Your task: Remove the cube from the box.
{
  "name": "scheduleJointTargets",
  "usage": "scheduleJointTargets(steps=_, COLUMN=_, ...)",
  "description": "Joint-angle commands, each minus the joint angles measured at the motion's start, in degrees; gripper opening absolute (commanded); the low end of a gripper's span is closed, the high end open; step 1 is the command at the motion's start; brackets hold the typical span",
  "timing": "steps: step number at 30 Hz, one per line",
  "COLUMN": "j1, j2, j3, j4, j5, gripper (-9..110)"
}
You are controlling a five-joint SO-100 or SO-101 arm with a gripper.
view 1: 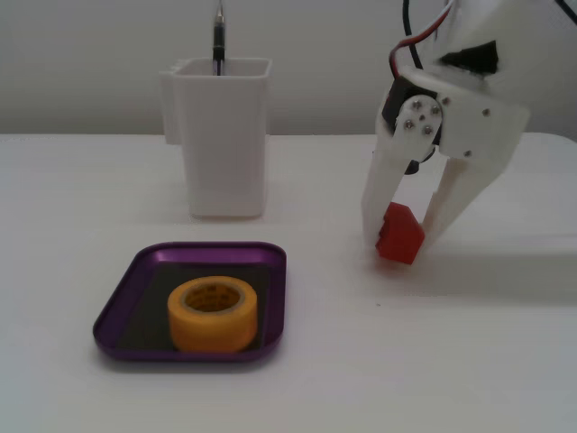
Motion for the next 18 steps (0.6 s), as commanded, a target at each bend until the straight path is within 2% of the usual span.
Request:
scheduleJointTargets(steps=1, j1=0.09, j2=2.90, j3=0.44, j4=-2.02, j5=-0.44, gripper=0)
scheduleJointTargets(steps=18, j1=0.09, j2=2.81, j3=2.20, j4=-4.04, j5=-0.26, gripper=0)
